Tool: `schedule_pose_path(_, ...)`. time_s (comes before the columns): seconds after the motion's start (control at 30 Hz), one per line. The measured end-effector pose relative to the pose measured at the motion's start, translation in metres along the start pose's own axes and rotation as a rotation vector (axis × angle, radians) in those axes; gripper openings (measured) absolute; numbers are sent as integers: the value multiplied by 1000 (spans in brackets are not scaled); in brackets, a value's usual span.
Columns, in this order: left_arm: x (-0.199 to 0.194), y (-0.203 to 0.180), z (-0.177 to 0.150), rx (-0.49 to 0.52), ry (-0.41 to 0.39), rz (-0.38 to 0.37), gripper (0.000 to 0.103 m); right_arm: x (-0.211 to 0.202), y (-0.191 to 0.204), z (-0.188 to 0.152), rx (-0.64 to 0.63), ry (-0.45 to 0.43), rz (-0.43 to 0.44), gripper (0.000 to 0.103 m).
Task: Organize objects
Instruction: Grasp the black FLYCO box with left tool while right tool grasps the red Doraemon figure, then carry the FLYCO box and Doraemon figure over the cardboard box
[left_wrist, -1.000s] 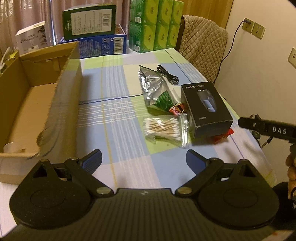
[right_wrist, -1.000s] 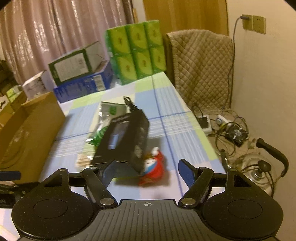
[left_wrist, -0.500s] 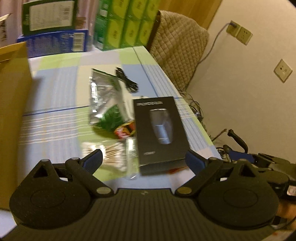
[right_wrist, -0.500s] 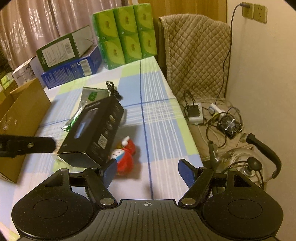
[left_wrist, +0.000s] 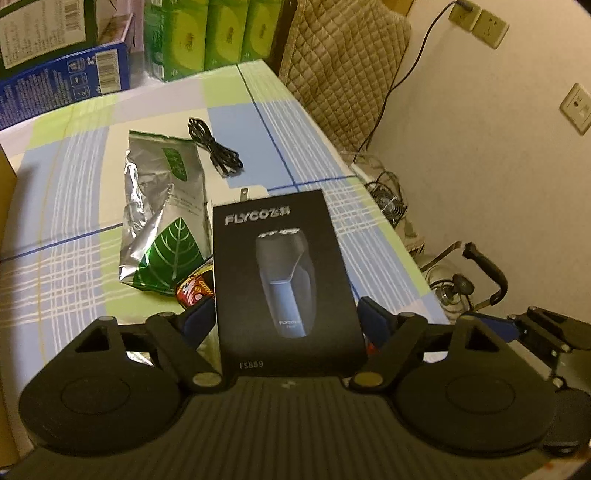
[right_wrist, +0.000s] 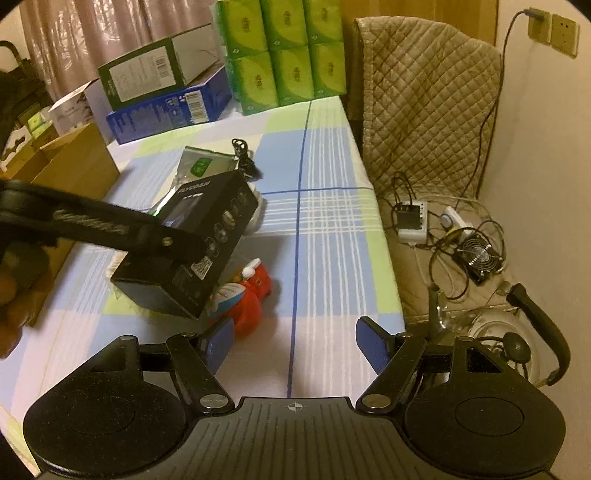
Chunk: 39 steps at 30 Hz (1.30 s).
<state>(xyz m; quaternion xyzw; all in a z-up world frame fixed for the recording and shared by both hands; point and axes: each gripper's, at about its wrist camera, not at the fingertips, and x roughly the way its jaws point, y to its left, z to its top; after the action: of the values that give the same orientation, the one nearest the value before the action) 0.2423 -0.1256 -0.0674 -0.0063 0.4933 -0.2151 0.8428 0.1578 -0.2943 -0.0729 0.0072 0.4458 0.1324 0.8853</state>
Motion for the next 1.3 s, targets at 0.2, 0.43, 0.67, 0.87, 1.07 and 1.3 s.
schedule_pose_path(0.2,-18,6,-11,27,-9,20,78,8,10,1,-49,33,59,70)
schedule_pose_path(0.43,-66,33,-64,37,-37,114,78,30,24,6,-50,45,99,70)
schedule_pose_path(0.67,-77,57,-112,-10,-5,182,78,60,33,13,-55,68,64,52)
schedule_pose_path(0.87,-71,66,-125,-20,2,187,79,65,37,8,-34,77,40,42)
schedule_pose_path(1.07,-69,68,-125,-13,4,189,80,45,50,-5,-20,96,28,42)
schedule_pose_path(1.3,-62,68,-113,-34,-3,188,79,32,62,-23,1,101,44,42)
